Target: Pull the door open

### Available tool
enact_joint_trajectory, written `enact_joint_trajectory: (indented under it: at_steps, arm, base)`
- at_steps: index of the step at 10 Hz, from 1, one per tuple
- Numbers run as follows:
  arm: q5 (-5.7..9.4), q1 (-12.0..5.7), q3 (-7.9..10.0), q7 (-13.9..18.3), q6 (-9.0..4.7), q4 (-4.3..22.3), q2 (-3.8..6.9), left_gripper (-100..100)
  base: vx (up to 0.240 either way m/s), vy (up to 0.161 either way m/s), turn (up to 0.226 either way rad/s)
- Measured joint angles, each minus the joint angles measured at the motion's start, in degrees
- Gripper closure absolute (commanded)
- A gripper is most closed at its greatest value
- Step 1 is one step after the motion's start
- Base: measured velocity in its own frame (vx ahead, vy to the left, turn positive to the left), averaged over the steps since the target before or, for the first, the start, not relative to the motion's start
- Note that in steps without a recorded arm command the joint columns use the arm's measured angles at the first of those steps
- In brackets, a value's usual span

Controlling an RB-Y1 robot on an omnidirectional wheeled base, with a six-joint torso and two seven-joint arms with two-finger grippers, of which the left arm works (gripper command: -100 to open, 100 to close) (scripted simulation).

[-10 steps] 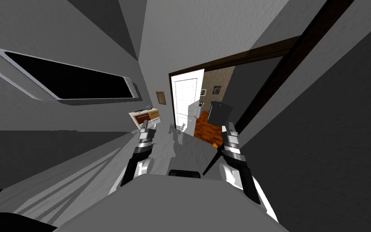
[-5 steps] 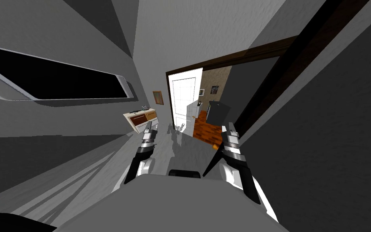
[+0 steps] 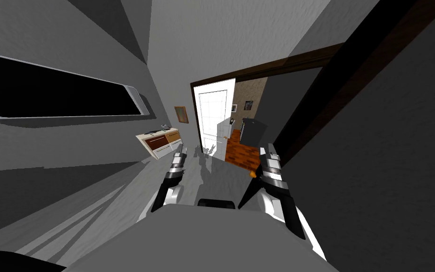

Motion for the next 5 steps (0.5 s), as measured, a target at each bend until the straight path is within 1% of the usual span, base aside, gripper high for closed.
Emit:
enact_joint_trajectory:
  at_steps: [2, 3, 5]
  arm:
    - [-0.26, -0.51, -0.52, -2.4, -0.47, 2.0, 0.28, -100]
    - [-0.4, -0.87, -0.79, -3.7, -0.46, 2.9, 0.38, -100]
    - [-0.59, -1.06, -1.28, -6.1, -0.82, 4.6, 0.79, -100]
  base:
    - [0.082, 0.017, -0.107]
    - [0.092, 0.027, -0.103]
    - [0.096, 0.025, -0.113]
